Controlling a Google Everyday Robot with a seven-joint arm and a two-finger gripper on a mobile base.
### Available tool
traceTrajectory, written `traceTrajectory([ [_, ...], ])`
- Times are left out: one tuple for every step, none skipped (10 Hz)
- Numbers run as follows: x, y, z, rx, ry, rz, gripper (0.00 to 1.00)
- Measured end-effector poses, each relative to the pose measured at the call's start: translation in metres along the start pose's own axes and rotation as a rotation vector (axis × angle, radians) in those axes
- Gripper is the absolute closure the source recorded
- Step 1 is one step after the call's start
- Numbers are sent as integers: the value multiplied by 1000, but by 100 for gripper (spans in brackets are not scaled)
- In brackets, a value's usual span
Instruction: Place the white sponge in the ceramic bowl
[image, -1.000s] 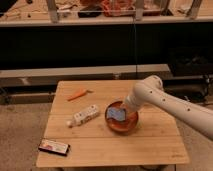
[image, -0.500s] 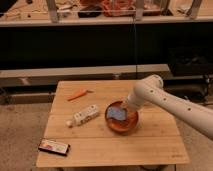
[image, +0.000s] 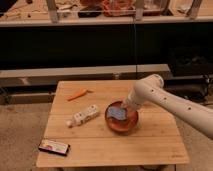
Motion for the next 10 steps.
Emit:
traceTrajectory([
  [0,0,0,0,0,1,96],
  [0,0,0,0,-1,2,96],
  [1,0,-1,-1,-1,4,96],
  [1,0,-1,0,-1,6,96],
  [1,0,-1,0,-1,8,96],
  [1,0,-1,0,-1,10,96],
  [2,0,-1,-1,-2,11,96],
  [2,0,-1,-1,-2,12,96],
  [3,0,-2,-1,-2,15,96],
  [3,0,-2,-1,-1,17,96],
])
